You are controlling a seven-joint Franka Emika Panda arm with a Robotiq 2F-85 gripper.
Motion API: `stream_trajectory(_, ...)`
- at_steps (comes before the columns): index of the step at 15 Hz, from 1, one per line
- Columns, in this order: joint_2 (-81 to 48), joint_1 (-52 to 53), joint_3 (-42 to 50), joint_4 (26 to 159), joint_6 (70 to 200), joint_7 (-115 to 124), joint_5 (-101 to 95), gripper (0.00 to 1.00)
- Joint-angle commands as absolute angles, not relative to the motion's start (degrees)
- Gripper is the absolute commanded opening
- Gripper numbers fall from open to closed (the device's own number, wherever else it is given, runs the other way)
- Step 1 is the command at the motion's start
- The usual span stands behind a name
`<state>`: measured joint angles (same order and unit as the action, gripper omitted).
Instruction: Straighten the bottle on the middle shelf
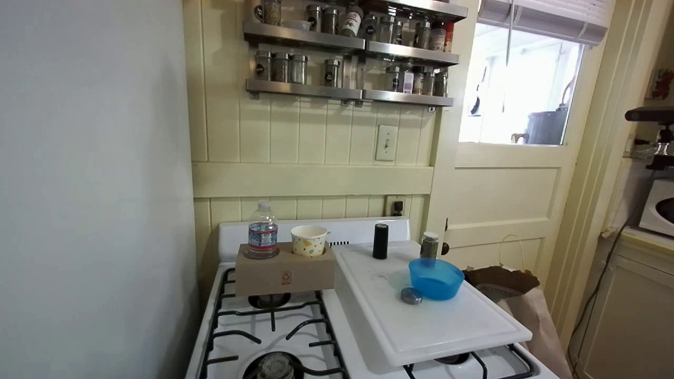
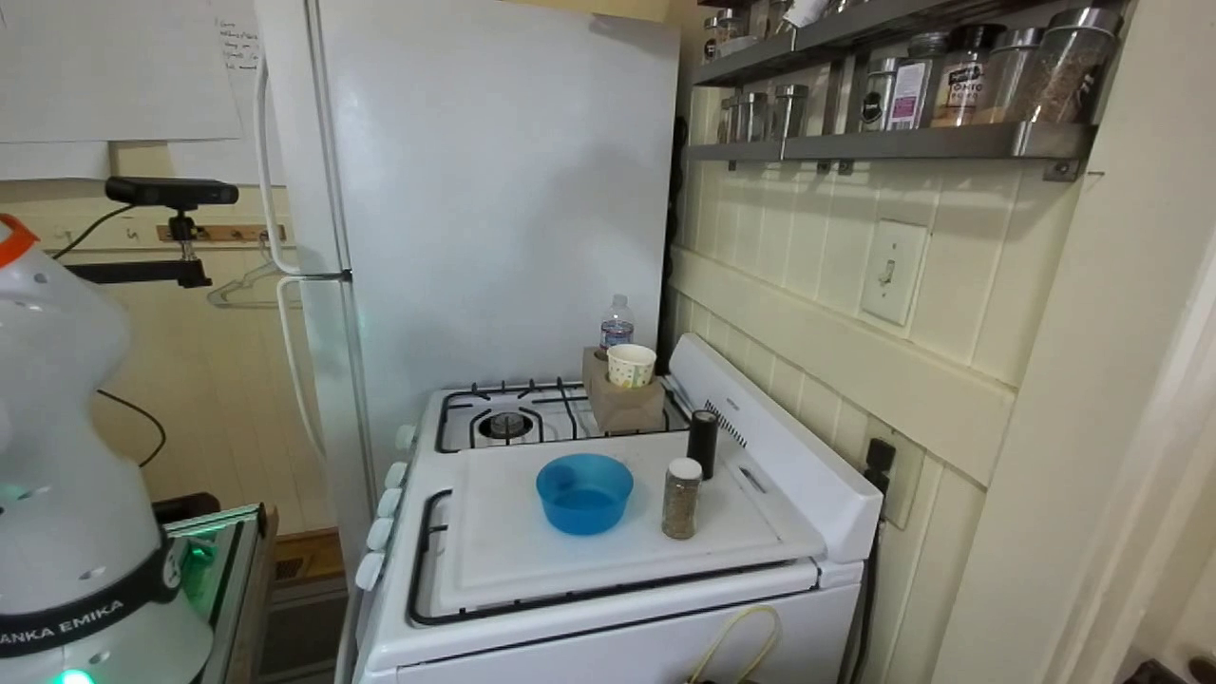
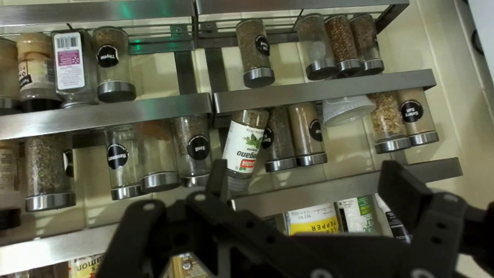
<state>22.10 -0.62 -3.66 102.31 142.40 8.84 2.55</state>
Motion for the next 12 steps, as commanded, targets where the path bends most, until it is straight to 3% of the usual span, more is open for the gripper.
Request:
stream_trajectory(1,16.46,-0.47,-2.03,97.69,143.15,10.28,4.85,1.00)
stream_trajectory(7,8.48,-0.31,-1.27,89.65,142.68,12.83,6.47,1.00)
stream_trajectory(12,10.27,-0.60,-1.05,92.08,142.37,11.37,5.04,1.00)
